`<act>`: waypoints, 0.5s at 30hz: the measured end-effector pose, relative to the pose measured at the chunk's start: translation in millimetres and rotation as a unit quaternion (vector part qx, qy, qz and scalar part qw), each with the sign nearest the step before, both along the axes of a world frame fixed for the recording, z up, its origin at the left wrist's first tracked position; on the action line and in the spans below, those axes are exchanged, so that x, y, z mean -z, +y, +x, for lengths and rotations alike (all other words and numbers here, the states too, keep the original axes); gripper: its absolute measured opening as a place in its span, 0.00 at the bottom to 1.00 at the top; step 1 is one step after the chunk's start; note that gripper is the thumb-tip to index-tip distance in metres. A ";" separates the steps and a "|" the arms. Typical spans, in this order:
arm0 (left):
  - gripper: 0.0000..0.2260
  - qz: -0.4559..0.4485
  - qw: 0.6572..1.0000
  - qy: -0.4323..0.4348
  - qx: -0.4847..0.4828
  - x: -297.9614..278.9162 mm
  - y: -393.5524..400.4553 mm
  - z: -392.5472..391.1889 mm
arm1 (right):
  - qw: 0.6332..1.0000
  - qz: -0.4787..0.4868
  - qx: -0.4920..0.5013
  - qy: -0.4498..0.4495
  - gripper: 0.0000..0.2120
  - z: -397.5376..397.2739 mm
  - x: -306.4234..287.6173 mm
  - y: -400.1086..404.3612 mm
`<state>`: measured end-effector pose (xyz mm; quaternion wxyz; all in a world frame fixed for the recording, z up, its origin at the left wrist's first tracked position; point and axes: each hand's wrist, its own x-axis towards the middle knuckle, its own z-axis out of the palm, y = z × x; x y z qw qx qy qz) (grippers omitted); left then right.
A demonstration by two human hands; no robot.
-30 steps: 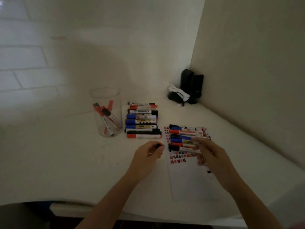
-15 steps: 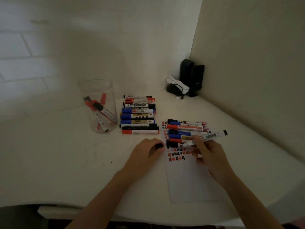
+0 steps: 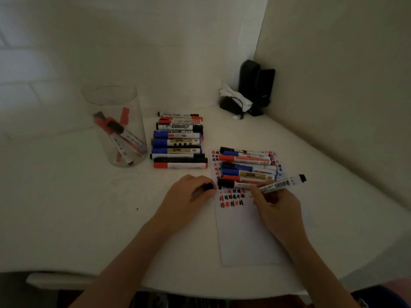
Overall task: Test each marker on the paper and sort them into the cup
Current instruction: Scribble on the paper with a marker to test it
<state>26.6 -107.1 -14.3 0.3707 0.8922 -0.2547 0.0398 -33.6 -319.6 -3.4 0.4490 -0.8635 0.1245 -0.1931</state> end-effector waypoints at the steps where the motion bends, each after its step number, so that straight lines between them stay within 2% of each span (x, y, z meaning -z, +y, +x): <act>1: 0.10 0.003 1.000 -0.003 -0.003 -0.3 -0.7 -0.3 | 1.000 -0.001 0.001 -0.008 0.05 -0.9 -0.3 0.0; 8: 0.10 -0.005 1.000 0.005 -0.021 -1.9 -2.0 -0.2 | 1.000 0.014 -0.014 -0.010 0.04 -1.8 -0.9 -3.8; 11: 0.10 -0.002 1.000 0.007 -0.027 -2.9 -2.7 -1.1 | 1.000 -0.009 -0.019 -0.020 0.07 -1.1 0.5 -4.7; 15: 0.10 0.008 0.999 0.011 -0.031 -3.6 -4.0 -0.8 | 0.999 -0.033 -0.017 -0.017 0.03 0.2 3.9 -5.3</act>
